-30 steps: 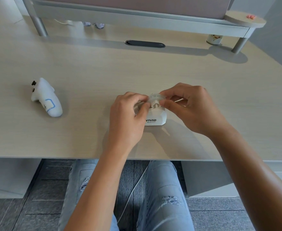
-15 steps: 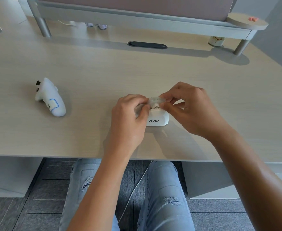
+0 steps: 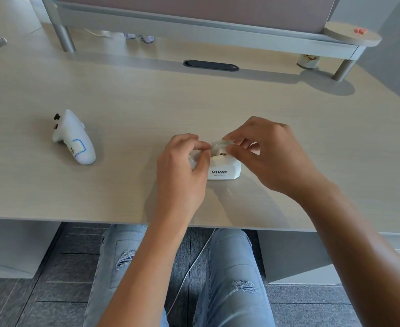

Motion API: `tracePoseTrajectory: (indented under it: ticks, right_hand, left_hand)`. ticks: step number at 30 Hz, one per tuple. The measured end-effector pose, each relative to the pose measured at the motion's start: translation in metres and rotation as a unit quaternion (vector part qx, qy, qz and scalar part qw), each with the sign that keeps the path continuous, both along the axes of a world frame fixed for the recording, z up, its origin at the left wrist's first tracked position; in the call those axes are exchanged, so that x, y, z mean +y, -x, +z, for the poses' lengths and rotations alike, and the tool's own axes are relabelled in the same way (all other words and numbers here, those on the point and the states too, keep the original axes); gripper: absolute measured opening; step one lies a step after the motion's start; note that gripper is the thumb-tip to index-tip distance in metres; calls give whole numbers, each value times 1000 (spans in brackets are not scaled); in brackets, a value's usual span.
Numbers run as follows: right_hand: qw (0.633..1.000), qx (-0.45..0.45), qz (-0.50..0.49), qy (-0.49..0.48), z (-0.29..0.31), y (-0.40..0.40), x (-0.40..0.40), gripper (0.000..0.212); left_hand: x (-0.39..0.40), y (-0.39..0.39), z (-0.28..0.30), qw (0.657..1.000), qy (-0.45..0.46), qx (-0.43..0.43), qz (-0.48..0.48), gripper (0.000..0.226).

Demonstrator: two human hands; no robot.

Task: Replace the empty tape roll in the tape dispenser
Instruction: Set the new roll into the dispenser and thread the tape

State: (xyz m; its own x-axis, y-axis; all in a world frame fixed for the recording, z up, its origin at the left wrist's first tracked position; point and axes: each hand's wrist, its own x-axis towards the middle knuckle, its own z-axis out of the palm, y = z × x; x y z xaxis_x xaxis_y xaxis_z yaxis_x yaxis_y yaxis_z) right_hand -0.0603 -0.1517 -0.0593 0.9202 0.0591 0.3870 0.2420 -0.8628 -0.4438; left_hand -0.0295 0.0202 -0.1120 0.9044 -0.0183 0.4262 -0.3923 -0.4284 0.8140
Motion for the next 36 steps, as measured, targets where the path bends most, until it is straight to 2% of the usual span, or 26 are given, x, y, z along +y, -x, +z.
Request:
tracePoseTrajectory:
  ticks: [4,11,13,21,27,36]
  right_hand:
    - [1000,-1,-2,-20,-2,1,-3,16]
    - [999,-1,4,-34,-1,0,-2,15]
    - [1000,-1,9,-20,1,0,0,14]
    - [999,18,14,45,13,-2,4,14]
    - [991,21,24,129,20,-5,12,16]
    - [980,53,21,189,26,-4,13,21]
  left_hand:
    - [1,2,1,1000,3,5,3,16]
    - [8,9,2,993,32,107,-22,65]
    - [10,10,2,992,27,117,-34,72]
    - [13,7,2,990,43,122,-46,73]
    - [13,8,3,990,53,120,-54,73]
    - [14,11,3,991,54,107,-63,60]
